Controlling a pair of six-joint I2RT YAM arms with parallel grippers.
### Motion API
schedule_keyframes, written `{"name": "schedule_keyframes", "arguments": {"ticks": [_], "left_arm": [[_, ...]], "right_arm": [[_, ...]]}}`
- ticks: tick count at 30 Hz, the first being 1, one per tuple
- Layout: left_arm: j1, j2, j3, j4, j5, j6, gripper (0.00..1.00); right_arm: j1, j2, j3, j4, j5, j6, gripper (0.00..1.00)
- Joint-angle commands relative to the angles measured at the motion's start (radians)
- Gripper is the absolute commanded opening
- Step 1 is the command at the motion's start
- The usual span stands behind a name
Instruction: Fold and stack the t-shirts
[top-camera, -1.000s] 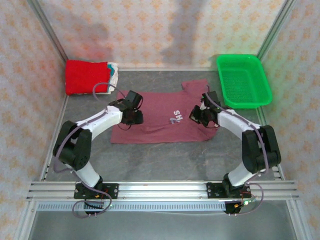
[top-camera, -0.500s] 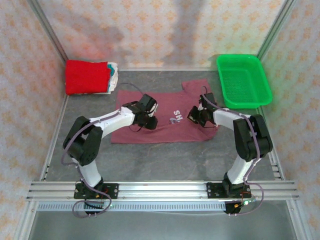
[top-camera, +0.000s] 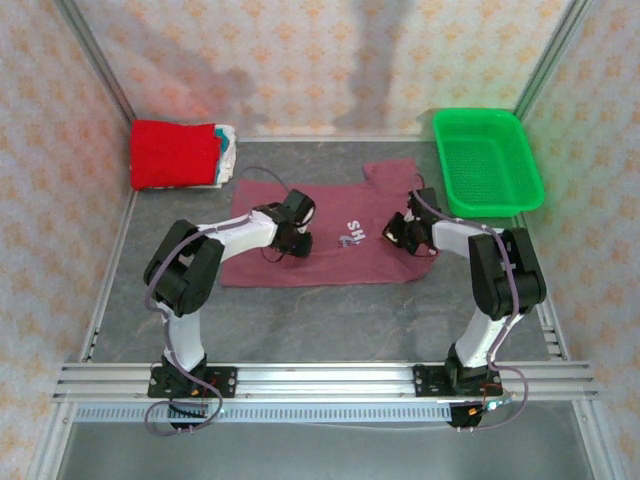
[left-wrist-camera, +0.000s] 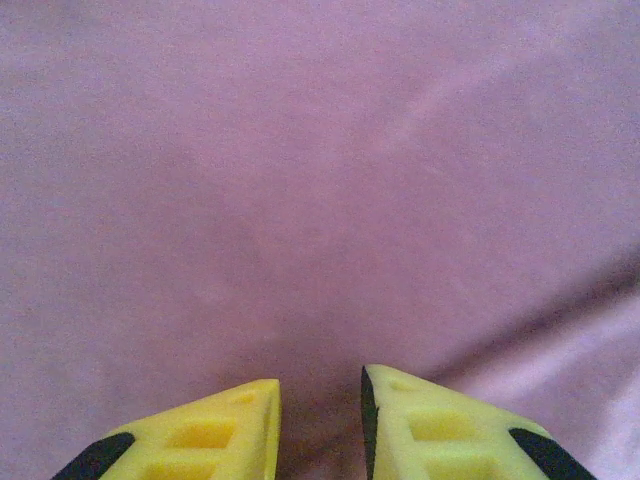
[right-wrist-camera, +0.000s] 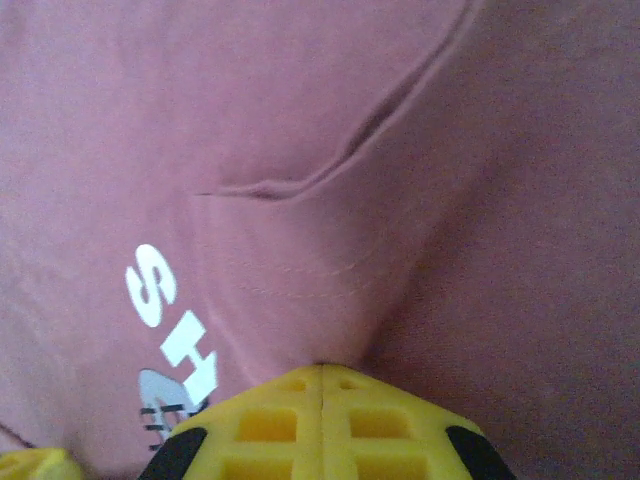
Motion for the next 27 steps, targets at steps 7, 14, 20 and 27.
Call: {"name": "schedule_keyframes", "arguments": {"ticks": [7, 14, 20, 27], "left_arm": [[0.093, 0.039, 0.066, -0.031, -0.135, -0.047, 0.28], [0.105, -0.137, -0.004, -0.047, -0.268, -0.120, 0.29], [0.113, -0.145, 0.059, -0.052, -0.238, -0.103, 0.33], [0.173, 0.046, 0.195, -0.148, -0.222, -0.225, 0.33]], "right_arm": [[-0.043, 0.032, -0.051, 0.049, 0.026, -0.011, 0.00], [-0.043, -0.069, -0.010, -0.037, 0.026, -0.042, 0.00], [-0.043, -0.086, 0.104, -0.119, 0.037, -0.080, 0.05], [-0.042, 0.060, 0.302, -0.259, 0.220, -0.082, 0.22]]}}
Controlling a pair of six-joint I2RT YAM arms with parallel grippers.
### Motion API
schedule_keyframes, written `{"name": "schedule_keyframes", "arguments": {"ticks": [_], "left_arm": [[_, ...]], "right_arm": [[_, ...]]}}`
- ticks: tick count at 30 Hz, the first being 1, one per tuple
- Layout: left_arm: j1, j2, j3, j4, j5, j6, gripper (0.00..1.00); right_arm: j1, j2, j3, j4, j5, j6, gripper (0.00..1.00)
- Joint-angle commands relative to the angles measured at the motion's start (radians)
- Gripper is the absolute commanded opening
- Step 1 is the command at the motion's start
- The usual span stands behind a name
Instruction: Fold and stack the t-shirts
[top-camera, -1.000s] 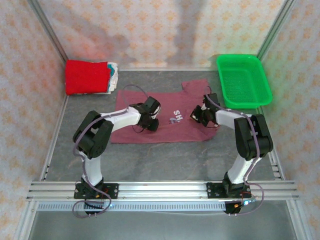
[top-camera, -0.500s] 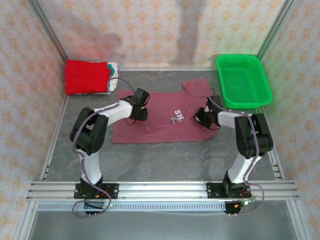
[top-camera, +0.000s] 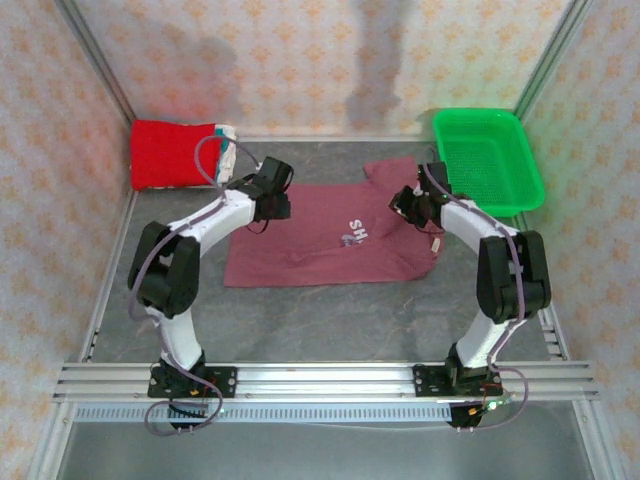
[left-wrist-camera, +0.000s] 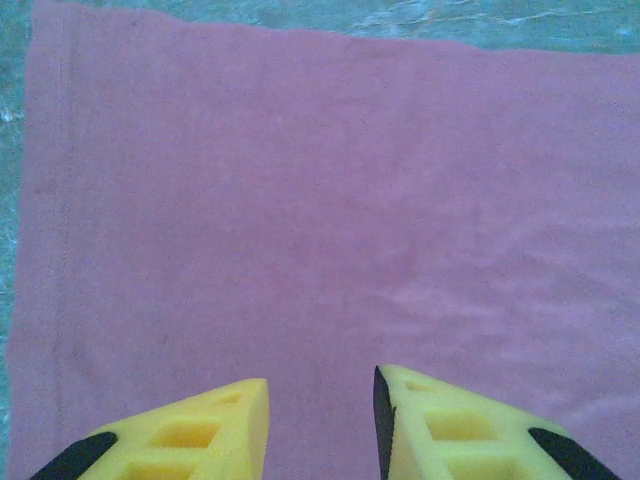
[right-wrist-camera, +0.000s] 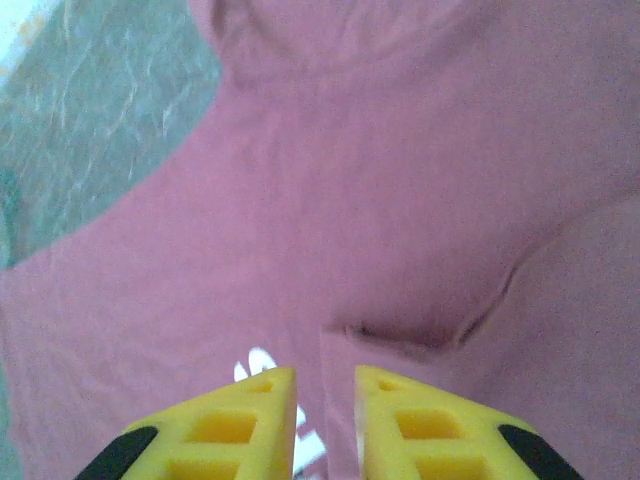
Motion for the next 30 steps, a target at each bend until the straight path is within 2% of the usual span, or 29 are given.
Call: {"name": "schedule_keyframes", "arguments": {"ticks": [1, 7, 18, 26, 30], "left_arm": [[0.043, 0.083, 0.024, -0.082, 0.005, -0.084, 0.33], [0.064, 0.131, 0.025, -0.067, 0.009, -0.109, 0.33], [0.078, 0.130, -0.043, -0.039, 0.008, -0.131, 0.33], [0.078, 0.039, -0.194, -0.013, 0.019, -0.186, 0.33], [0.076, -0.068, -0.321, 0.011, 0.043, -0.240, 0.33]], "right_arm": [[-0.002, 0.086, 0.079, -0.125, 0.125, -0.025, 0.22], [-0.003, 0.190, 0.161, -0.179, 0.203, -0.049, 0.23], [-0.002, 0.283, 0.147, -0.169, 0.193, -0.055, 0.27], [0.004, 0.172, -0.001, -0.172, 0.213, -0.003, 0.27], [0.027, 0.092, -0.104, -0.157, 0.202, 0.016, 0.27]]}}
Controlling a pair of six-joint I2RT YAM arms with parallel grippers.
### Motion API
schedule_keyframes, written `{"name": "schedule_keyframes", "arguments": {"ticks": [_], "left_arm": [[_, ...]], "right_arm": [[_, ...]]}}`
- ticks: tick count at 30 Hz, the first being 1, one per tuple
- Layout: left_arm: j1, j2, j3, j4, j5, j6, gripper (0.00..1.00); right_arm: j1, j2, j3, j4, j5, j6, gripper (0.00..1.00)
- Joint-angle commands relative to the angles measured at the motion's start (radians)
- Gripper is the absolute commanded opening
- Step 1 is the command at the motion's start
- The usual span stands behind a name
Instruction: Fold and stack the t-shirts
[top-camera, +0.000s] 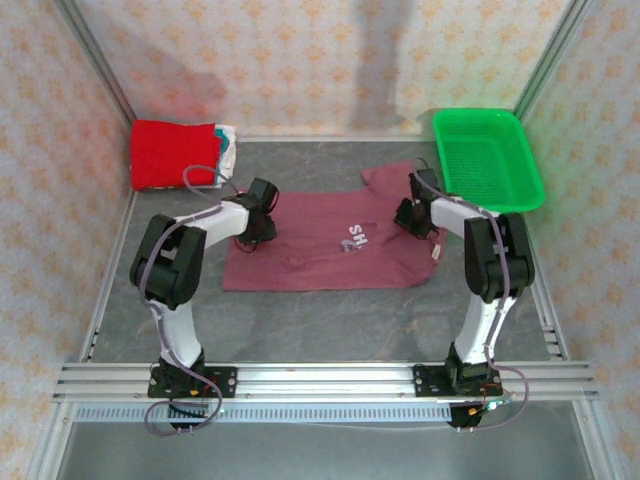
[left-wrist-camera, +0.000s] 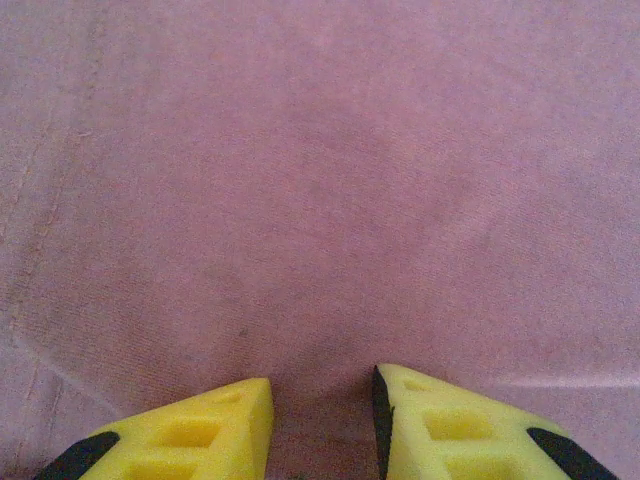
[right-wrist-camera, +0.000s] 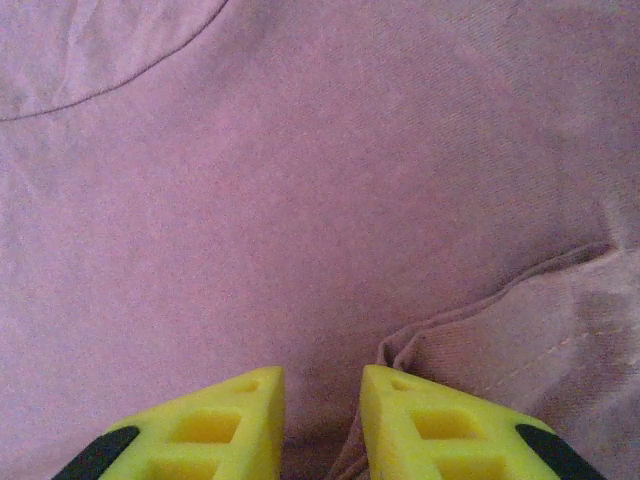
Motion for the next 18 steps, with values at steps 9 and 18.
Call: {"name": "schedule_keyframes", "arguments": {"ticks": [9, 18], "left_arm": [[-0.001, -0.214, -0.202, -0.063, 0.014, -0.119, 0.33], [0.085, -0.233, 0.061, -0.126, -0.049, -0.012, 0.42]], "right_arm": [[0.048, -0.189, -0.150, -0.128, 0.079, 0.072, 0.29], [0.050, -0.198, 0.110, -0.132, 0.080, -0.032, 0.39]]}}
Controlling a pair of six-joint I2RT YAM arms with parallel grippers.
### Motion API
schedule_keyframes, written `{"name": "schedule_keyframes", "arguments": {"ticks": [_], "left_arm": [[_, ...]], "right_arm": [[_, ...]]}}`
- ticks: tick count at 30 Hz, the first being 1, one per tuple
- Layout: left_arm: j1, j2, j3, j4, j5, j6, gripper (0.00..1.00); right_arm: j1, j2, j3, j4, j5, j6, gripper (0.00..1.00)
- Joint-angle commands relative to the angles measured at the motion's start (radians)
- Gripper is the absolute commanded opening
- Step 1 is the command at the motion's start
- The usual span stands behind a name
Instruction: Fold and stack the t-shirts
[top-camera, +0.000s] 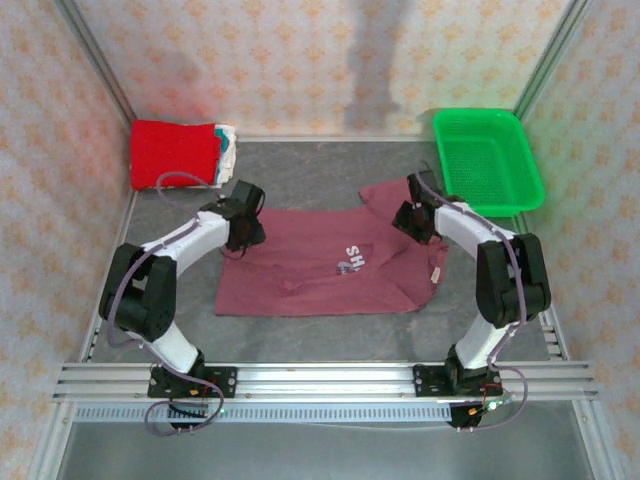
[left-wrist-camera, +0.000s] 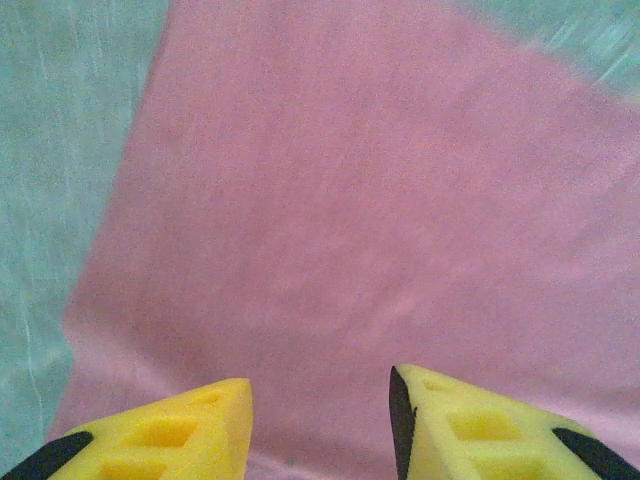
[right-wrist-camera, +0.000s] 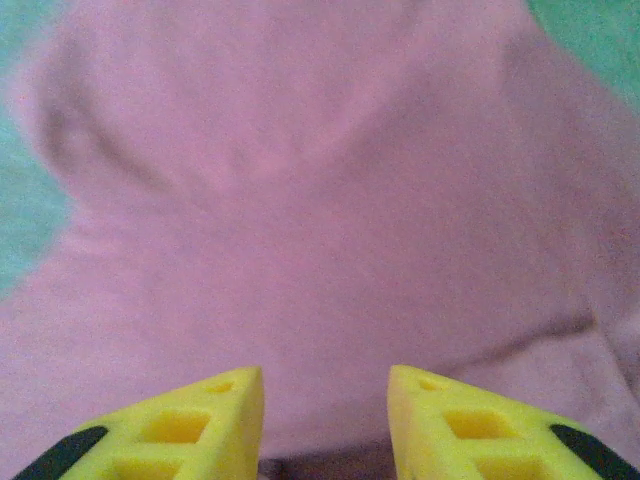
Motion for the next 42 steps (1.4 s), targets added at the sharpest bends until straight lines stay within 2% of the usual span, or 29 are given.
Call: {"name": "schedule_keyframes", "arguments": {"ticks": [1, 6, 7, 11, 12, 18, 23, 27, 31, 36, 42], "left_arm": [[0.070, 0.014, 0.130, -0.046, -0.064, 0.058, 0.43], [0.159, 0.146, 0.273, -0.093, -0.043, 0.096, 0.50], [0.166, 0.171, 0.298, -0.107, -0.044, 0.100, 0.53], [0.188, 0.264, 0.387, -0.140, -0.043, 0.117, 0.54], [0.192, 0.310, 0.408, -0.151, -0.041, 0.116, 0.56], [0.204, 0.440, 0.488, -0.208, -0.019, 0.110, 0.58], [0.206, 0.501, 0.517, -0.200, 0.000, 0.110, 0.59], [0.206, 0.534, 0.537, -0.198, 0.006, 0.115, 0.57], [0.206, 0.557, 0.554, -0.196, 0.002, 0.130, 0.45], [0.206, 0.584, 0.586, -0.206, -0.004, 0.140, 0.39], [0.206, 0.586, 0.627, -0.224, -0.047, 0.152, 0.60]], "right_arm": [[-0.002, -0.015, 0.123, 0.012, 0.040, -0.071, 0.40], [-0.001, 0.064, 0.240, 0.047, 0.020, -0.136, 0.46], [-0.001, 0.080, 0.259, 0.045, 0.015, -0.153, 0.47], [-0.005, 0.162, 0.357, 0.053, 0.033, -0.224, 0.51], [-0.007, 0.187, 0.386, 0.043, 0.038, -0.235, 0.55], [-0.017, 0.385, 0.607, -0.048, 0.063, -0.300, 0.58], [-0.025, 0.594, 0.879, -0.199, 0.056, -0.323, 0.59], [-0.025, 0.684, 1.000, -0.263, 0.072, -0.318, 0.59], [-0.032, 0.738, 1.068, -0.302, 0.081, -0.311, 0.59], [-0.036, 0.729, 1.043, -0.288, 0.071, -0.306, 0.59], [-0.051, 0.701, 1.019, -0.276, 0.088, -0.306, 0.60]]}}
